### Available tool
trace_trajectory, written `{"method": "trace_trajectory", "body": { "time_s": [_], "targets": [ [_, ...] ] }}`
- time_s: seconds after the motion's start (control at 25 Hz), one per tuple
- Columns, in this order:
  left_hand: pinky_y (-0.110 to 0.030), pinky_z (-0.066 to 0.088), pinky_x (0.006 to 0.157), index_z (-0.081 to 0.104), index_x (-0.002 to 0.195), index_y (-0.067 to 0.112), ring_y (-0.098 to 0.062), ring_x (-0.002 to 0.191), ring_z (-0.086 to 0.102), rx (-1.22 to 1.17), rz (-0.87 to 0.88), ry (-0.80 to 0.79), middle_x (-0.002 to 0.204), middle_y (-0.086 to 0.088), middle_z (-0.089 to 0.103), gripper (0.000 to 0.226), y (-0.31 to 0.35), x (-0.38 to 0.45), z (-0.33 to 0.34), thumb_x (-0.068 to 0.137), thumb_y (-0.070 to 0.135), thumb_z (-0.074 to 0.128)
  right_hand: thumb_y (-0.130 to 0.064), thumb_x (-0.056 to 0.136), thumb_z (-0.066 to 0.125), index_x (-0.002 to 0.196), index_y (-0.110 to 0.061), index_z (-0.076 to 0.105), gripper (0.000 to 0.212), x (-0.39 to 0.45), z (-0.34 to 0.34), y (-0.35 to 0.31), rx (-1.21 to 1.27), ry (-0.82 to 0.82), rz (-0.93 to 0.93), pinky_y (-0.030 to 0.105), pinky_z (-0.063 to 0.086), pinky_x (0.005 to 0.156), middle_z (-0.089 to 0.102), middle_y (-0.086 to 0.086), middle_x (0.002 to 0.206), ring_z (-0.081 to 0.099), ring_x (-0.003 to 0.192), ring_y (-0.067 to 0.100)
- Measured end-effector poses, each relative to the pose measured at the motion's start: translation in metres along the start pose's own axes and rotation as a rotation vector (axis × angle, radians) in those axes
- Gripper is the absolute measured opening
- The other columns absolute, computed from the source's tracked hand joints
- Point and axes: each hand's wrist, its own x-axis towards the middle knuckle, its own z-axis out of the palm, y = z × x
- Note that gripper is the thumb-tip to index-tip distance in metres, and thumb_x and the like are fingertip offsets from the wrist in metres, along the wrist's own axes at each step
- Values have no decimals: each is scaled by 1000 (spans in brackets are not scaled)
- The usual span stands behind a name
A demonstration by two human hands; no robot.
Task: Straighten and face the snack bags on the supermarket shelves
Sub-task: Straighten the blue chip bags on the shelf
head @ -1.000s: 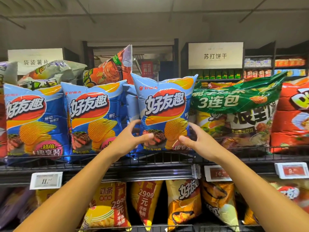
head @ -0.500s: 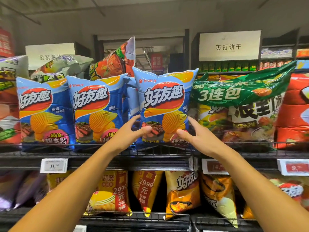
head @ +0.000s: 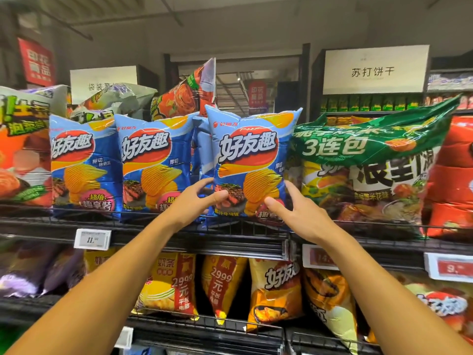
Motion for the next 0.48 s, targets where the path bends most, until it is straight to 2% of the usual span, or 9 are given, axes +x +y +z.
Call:
{"method": "trace_trajectory", "body": {
  "time_s": [0.08,0.2,0.28,0.36,0.48],
  "targets": [
    [-33,53,90,37,147,30,-10,116,56,27,0,19,114,21,55,96,-1,-1,1,66,72,64,-94,74,24,156,-39,4,101,0,3,0,-33,7,3,49,36,103,45,-10,154,47,138,25],
    [-48,46,104,33,150,29,-19,124,52,71,-12,12,119,15,56,97,0,-2,1,69,75,60,-99,64,18,155,-42,4,109,1,2,-2,-25,-4,23,50,35,104,44,-10,155,47,138,25],
    [-49,45,106,30,151,29,-18,125,51,89,-6,-11,123,12,54,102,1,-3,1,69,82,59,-102,62,18,155,-43,5,111,0,0,-4,12,-8,36,49,35,104,43,-12,156,46,139,24],
    [-47,45,107,28,151,31,-14,125,50,74,13,-29,123,18,51,105,0,-3,0,65,83,58,-103,61,18,154,-45,6,110,-2,0,-8,44,3,56,50,33,104,41,-14,156,44,141,23],
    [-45,37,113,23,153,33,-10,131,43,41,61,-85,141,11,43,105,-4,-5,-4,67,83,56,-102,63,22,155,-42,7,111,-7,1,-14,67,22,77,46,32,102,36,-14,159,40,143,21]
  ]
}}
